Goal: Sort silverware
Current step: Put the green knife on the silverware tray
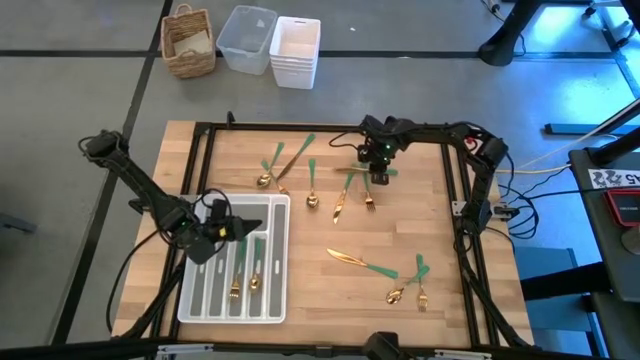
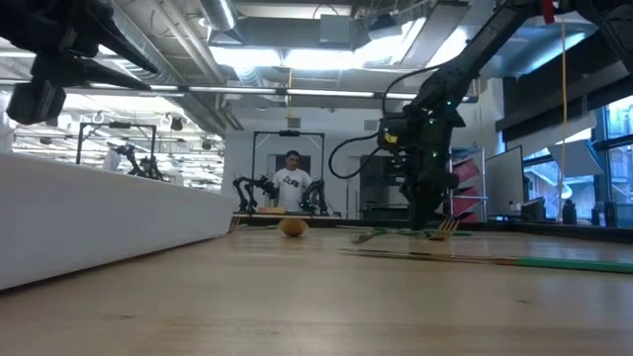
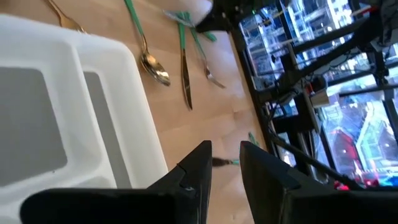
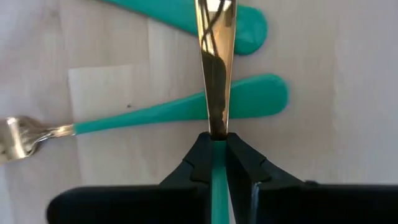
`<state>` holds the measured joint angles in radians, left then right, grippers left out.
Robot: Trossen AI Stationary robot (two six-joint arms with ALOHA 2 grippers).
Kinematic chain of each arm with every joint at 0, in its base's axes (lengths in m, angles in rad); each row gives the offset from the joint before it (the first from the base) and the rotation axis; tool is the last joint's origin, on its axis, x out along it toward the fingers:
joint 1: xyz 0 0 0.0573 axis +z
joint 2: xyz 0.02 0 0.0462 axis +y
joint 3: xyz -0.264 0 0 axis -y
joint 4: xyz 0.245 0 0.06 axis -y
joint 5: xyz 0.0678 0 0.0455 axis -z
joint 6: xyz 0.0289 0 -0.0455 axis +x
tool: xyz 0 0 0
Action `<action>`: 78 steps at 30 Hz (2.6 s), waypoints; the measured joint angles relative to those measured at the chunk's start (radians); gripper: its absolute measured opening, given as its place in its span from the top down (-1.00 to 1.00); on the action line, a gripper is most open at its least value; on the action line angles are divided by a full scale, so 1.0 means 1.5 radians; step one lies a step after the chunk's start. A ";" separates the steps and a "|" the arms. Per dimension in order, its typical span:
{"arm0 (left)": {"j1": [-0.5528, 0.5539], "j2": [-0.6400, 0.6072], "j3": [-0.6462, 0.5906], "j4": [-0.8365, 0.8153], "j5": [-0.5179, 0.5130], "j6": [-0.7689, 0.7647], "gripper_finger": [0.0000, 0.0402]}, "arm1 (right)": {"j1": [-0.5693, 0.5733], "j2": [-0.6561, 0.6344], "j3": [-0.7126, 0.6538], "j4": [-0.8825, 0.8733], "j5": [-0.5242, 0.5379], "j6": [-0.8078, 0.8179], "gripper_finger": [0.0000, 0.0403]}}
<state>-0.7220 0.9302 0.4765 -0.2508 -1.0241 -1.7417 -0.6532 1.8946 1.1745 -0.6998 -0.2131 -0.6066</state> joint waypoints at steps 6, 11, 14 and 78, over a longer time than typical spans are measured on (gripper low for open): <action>0.053 0.000 0.000 0.000 0.000 0.032 0.62 | 0.001 -0.001 0.077 -0.090 -0.032 0.001 0.89; 0.100 0.000 0.000 0.009 0.000 0.065 0.62 | 0.009 -0.001 0.116 -0.126 -0.069 0.025 0.88; 0.126 0.000 0.000 0.039 0.000 0.119 0.62 | 0.023 -0.001 0.127 -0.134 -0.085 0.041 0.88; 0.430 0.215 0.290 -0.037 0.517 1.394 0.34 | 0.318 -0.004 0.235 0.157 -0.291 0.637 0.87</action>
<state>-0.0763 1.2532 0.9112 -0.3062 -0.2479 0.3491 -0.1757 1.8885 1.5269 -0.4641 -0.6502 0.3485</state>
